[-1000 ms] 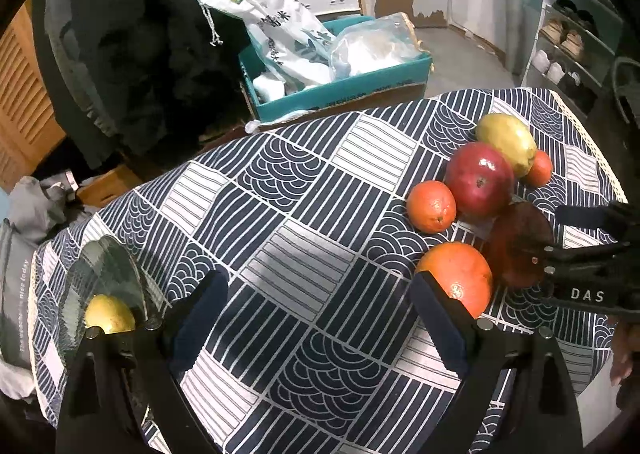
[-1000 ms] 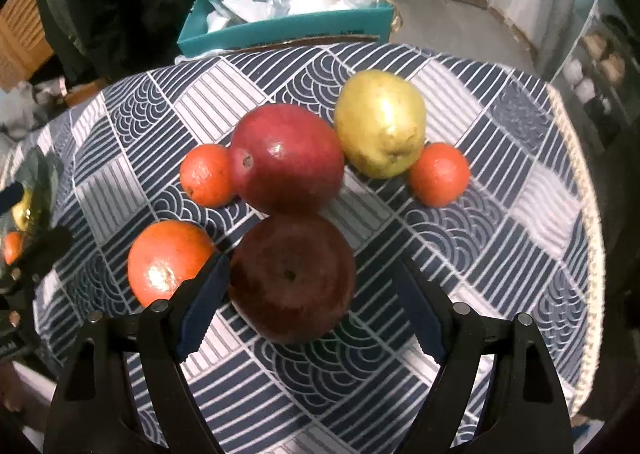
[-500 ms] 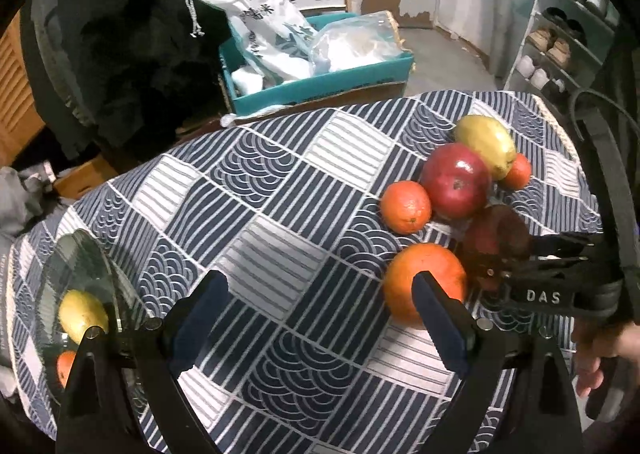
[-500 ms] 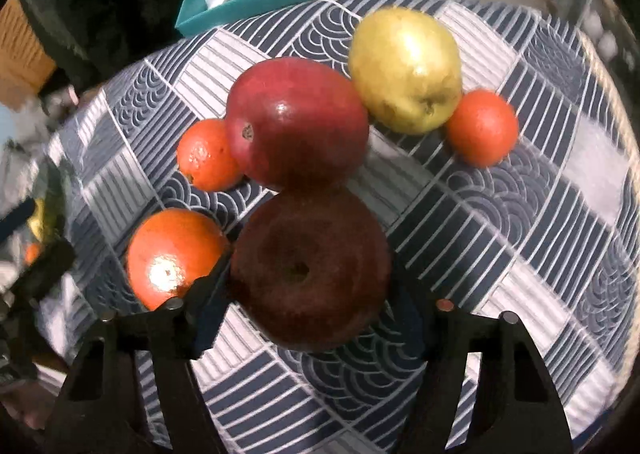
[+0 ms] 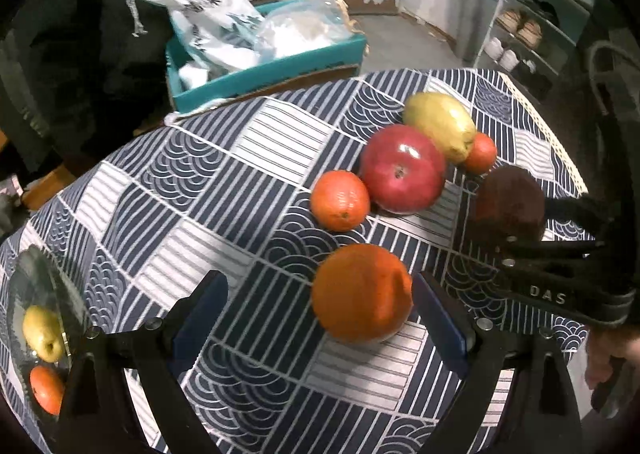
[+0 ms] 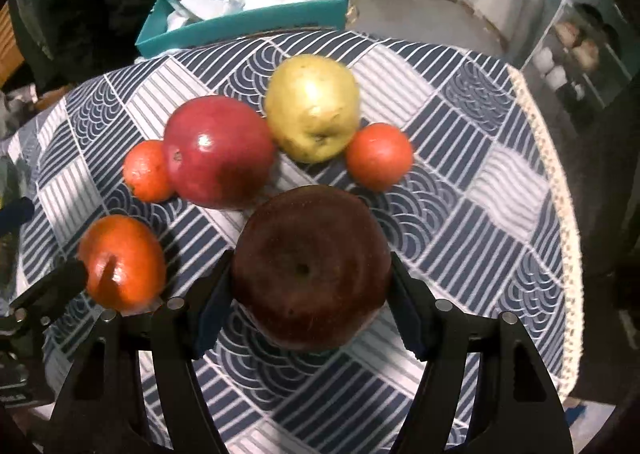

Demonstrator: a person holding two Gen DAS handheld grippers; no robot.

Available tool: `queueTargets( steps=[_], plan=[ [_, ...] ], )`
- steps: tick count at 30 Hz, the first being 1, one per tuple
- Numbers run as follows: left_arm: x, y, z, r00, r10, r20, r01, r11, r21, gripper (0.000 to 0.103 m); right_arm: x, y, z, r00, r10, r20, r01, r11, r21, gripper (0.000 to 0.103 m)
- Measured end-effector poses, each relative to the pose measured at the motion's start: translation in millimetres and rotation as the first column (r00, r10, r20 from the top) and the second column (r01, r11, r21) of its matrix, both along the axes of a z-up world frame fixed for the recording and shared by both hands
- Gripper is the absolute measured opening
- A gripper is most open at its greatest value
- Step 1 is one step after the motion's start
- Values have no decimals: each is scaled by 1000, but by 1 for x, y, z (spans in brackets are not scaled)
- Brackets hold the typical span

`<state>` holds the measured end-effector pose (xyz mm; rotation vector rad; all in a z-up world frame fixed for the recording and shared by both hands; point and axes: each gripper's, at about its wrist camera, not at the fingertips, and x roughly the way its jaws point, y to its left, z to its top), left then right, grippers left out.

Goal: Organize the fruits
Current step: 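Grasp the large orange with the left tool and lift both fruits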

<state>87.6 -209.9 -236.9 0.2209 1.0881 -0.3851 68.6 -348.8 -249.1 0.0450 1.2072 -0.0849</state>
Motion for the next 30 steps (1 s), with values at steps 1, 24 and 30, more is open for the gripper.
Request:
queueTargets(
  steps=[1,24,30],
  plan=[
    [0,-4,-3,1000,-7,-6,7,1000,8,94,-2,-2,0,1000,1,3,-1,1000,-13,71],
    [5,-18,-45,989,-47,-140,41,998,-44,69,-10,-7,-2,1000,10,9,-9,999,-35,71],
    [0,-15,-43,992,-33,-120,30,999,-25,68,-9,-2,-1,1000,23,15,-23,999,-45,71]
  ],
)
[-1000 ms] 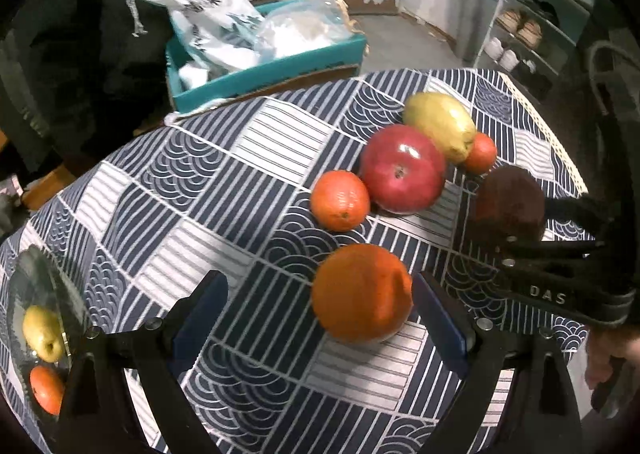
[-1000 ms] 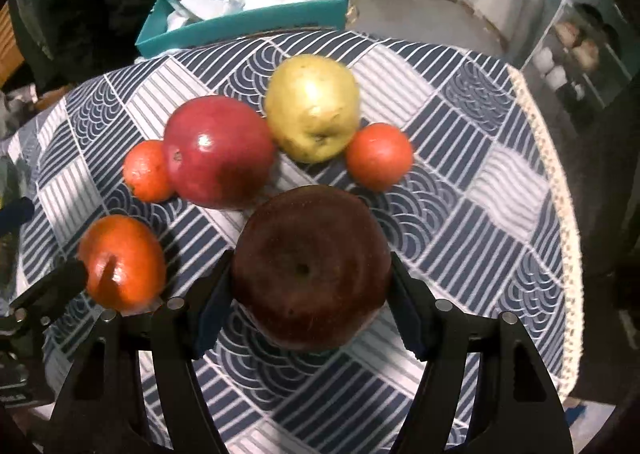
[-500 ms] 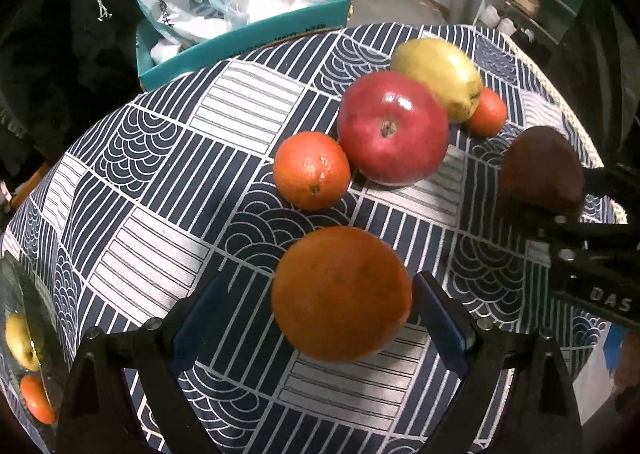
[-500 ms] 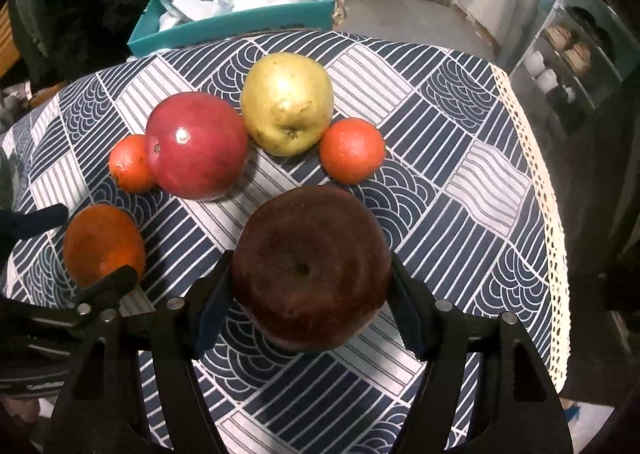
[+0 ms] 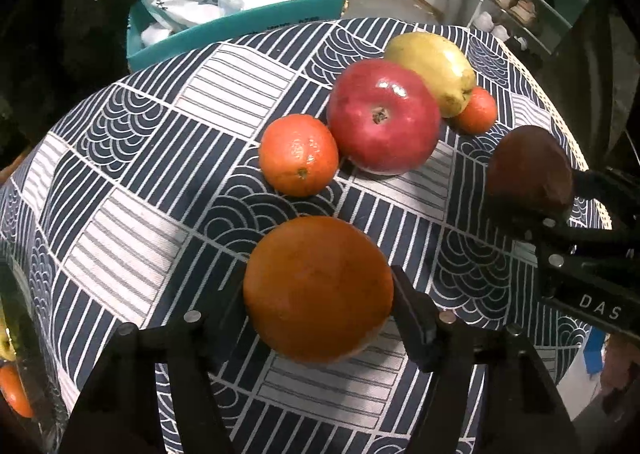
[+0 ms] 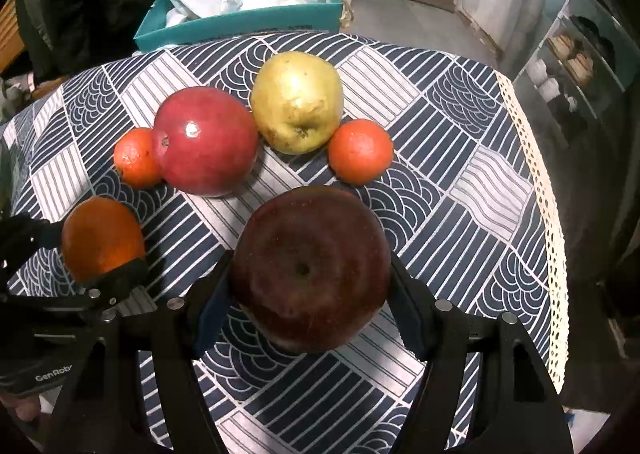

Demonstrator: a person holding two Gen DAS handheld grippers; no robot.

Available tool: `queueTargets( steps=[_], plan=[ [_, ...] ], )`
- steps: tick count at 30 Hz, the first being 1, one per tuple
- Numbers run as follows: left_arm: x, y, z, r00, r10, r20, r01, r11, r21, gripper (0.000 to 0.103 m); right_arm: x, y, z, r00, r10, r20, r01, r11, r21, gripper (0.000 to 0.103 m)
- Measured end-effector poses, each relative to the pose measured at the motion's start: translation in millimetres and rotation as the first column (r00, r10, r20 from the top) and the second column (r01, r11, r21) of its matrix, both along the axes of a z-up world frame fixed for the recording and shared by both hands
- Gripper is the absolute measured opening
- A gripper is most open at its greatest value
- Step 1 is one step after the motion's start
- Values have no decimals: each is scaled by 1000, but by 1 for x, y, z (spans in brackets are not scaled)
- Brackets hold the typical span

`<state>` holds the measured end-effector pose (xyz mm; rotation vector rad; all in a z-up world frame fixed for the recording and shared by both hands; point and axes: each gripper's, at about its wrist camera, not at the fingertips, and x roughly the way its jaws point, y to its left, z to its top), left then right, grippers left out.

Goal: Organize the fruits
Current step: 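Grasp the large orange with the left tool and lift both fruits, then carry the orange in the left tool and the dark red apple in the right tool over the glass bowl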

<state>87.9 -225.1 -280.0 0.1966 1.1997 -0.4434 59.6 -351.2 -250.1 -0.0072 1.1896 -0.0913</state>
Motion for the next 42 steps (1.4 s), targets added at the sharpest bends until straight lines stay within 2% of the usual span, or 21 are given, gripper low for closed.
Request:
queueTargets(
  steps=[17,32,42],
  plan=[
    [0,39,45,989,96,109,-98,995,20,68,3,17,35,996,41,74,-39,999,-25,71],
    [-14,64,104,969,141,205,-140,990,-20,68,-2,50,92,975,104,196,-100,995,-30,71],
    [-23,92,135,952,200,232,-190,980,-65,68,-7,72,130,949,150,278,-149,988,-25,71]
  ],
)
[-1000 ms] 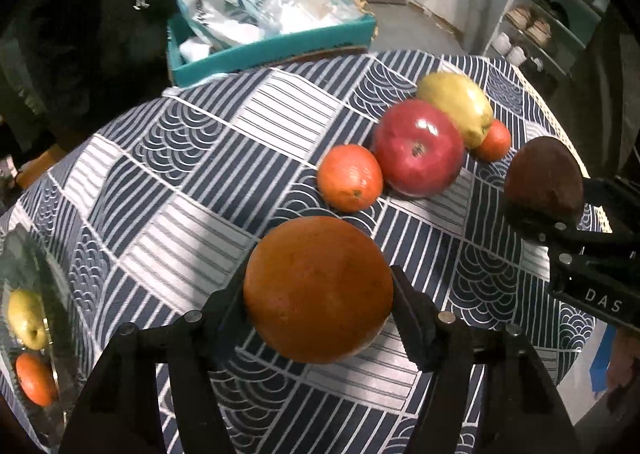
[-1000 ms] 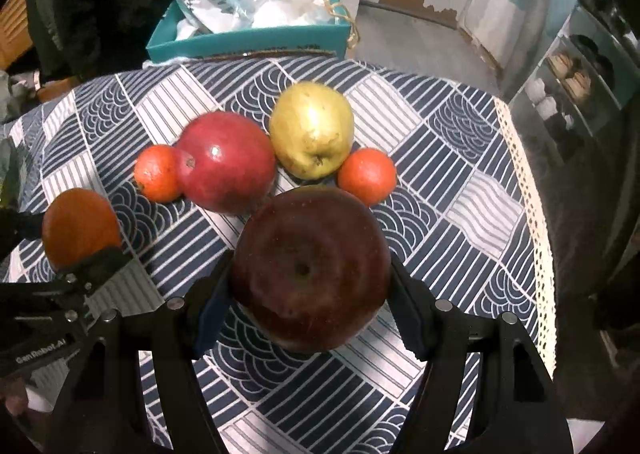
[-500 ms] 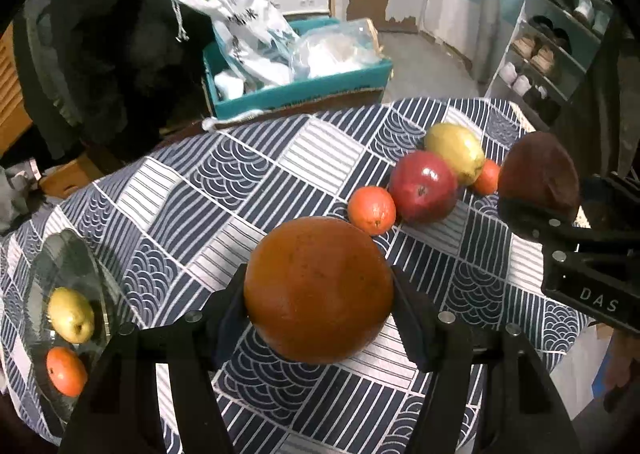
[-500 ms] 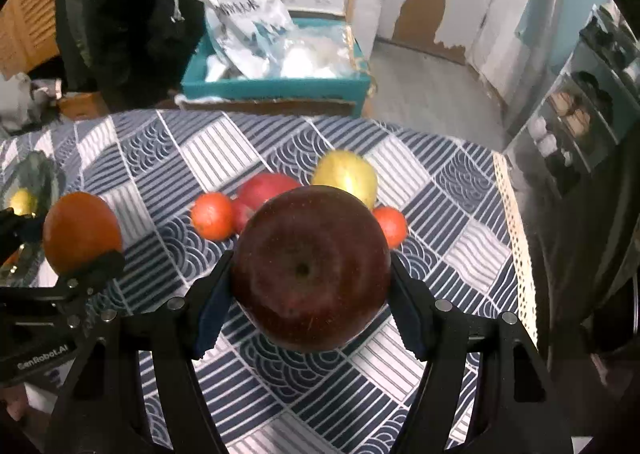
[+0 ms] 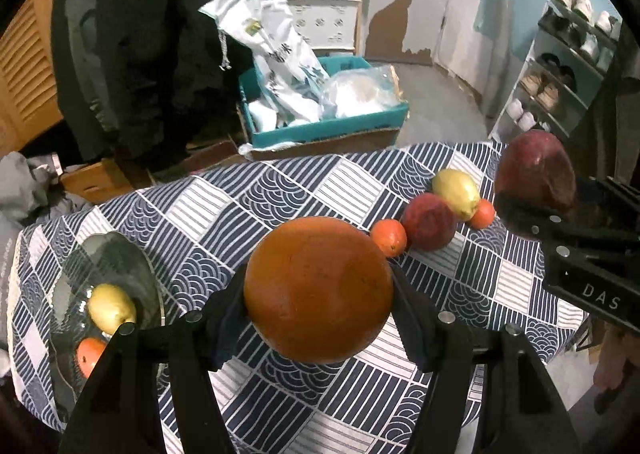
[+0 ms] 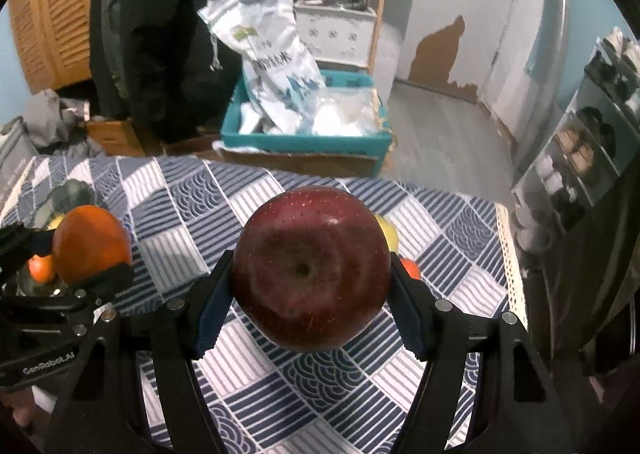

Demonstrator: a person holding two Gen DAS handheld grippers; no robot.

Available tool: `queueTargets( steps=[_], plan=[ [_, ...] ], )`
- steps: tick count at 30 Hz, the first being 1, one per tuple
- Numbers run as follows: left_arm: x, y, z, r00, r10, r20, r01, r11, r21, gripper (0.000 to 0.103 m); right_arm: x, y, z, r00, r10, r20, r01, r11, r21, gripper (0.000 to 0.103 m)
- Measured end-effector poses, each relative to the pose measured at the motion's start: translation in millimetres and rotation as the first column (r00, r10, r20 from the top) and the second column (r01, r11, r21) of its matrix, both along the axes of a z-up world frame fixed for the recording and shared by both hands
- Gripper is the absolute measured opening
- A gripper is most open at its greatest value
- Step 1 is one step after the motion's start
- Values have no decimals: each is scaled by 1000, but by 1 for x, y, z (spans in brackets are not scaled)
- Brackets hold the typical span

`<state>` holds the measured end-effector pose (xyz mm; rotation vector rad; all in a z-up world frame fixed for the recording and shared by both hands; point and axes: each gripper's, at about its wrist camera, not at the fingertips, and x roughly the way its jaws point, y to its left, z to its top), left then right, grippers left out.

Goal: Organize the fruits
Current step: 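Carry the orange in the left tool and the dark red apple in the right tool over the glass bowl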

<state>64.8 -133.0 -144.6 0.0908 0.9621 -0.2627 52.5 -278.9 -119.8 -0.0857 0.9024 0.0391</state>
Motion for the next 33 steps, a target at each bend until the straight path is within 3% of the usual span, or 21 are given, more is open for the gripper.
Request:
queueTargets(
  steps=[20,33],
  plan=[
    [-22,57,51,993,90,74,-87,995,-42,68,-9,52,52,987,113,115,-119,992,41,71],
    [-19,104,50,981,180,65,-177,983,-53,68,5,109,53,973,203,105,-211,975,68,71]
  ],
)
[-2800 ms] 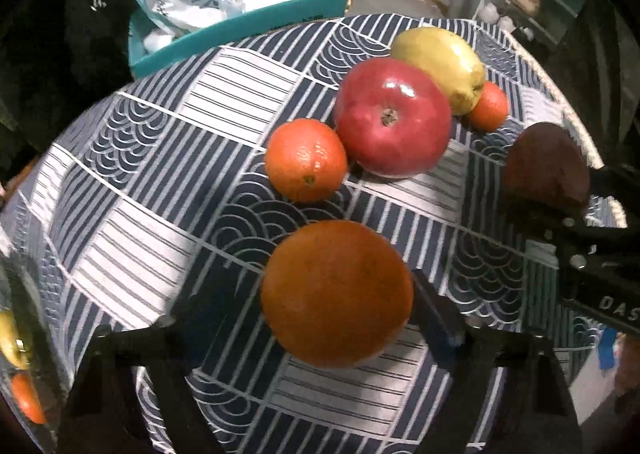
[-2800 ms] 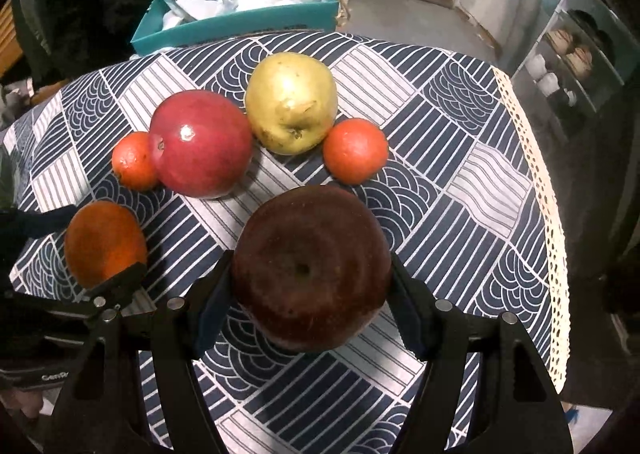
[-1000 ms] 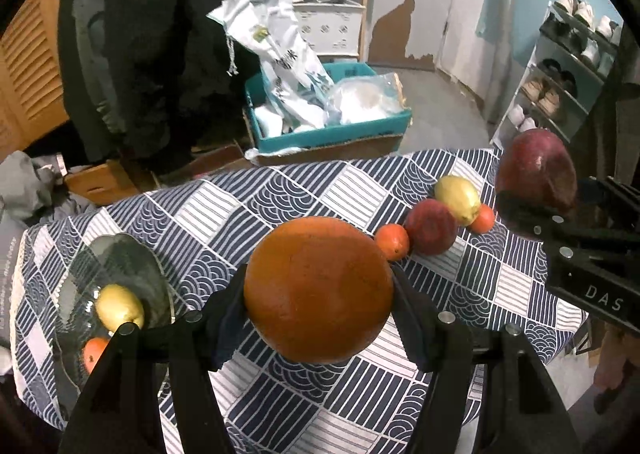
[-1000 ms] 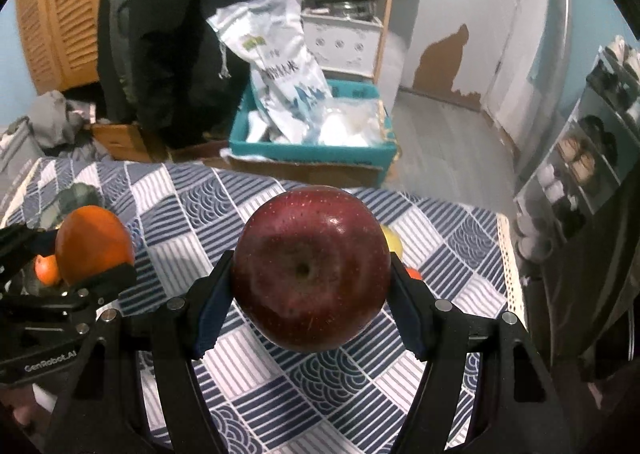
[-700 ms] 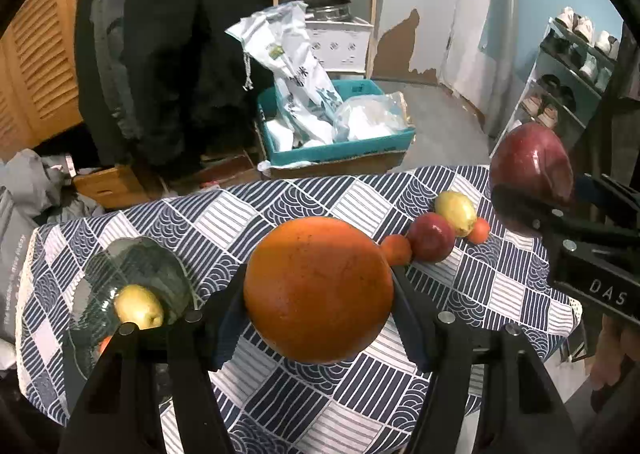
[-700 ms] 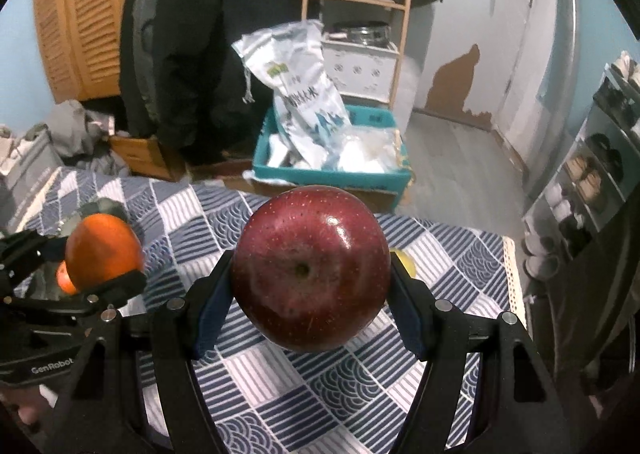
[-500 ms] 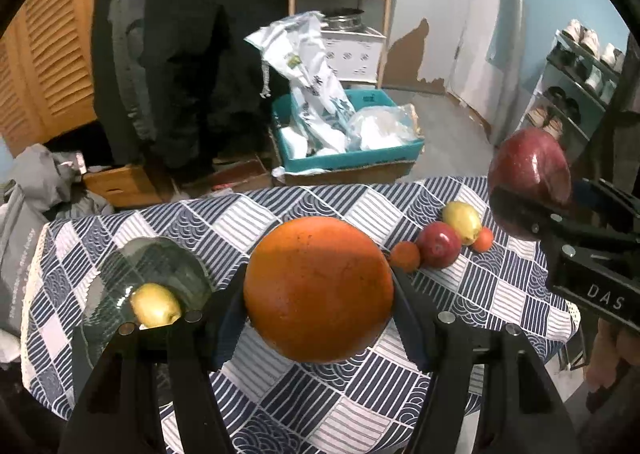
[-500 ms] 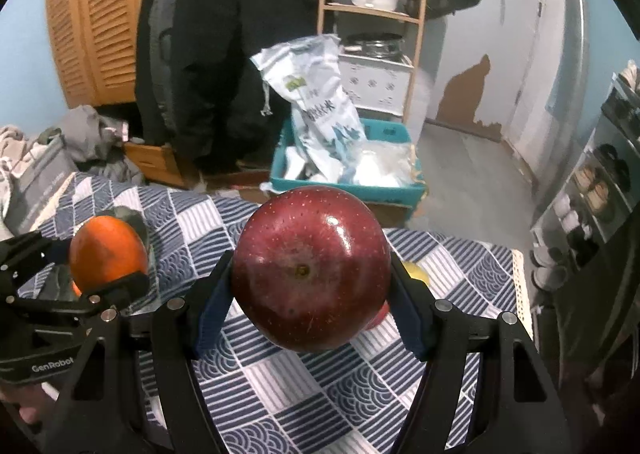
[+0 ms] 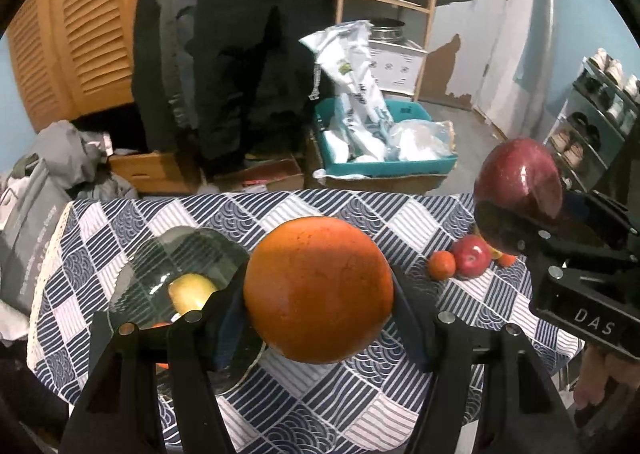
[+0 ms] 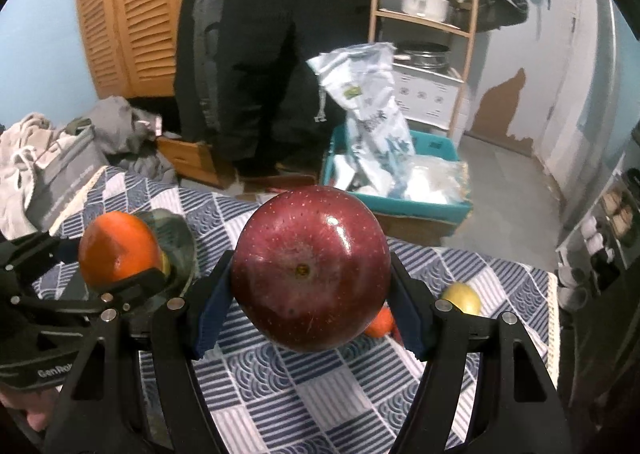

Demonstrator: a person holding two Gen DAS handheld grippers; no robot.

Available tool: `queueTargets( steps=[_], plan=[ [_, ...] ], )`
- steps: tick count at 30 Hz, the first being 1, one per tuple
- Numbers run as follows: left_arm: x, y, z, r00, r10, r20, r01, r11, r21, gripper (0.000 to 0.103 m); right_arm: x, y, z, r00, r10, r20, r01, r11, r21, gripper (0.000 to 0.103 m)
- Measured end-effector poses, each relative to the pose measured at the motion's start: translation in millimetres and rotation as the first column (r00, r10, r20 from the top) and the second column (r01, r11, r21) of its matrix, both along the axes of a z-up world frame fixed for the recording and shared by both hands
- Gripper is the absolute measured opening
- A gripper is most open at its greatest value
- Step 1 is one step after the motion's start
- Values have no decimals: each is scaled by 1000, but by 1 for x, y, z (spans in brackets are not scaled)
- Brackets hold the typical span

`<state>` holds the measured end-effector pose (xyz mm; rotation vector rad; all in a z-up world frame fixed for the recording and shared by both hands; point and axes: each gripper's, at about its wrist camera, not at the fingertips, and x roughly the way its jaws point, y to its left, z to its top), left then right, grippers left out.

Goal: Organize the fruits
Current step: 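Carry the orange in the left tool and the dark red apple in the right tool over the glass bowl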

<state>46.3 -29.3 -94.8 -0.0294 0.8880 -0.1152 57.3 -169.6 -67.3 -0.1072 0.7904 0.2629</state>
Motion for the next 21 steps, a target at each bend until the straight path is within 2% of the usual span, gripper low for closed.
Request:
queueTargets(
  steps=[10,21],
  plan=[
    [6,47,-8,995,100,-15,-100,995,1,68,18,45,-5,998,67,-19,-67,998,13,71],
    [12,102,-27,976,210,-48,-210,978,19,68,40,93,-27,987,136,-83,-132,990,54,71]
  ],
)
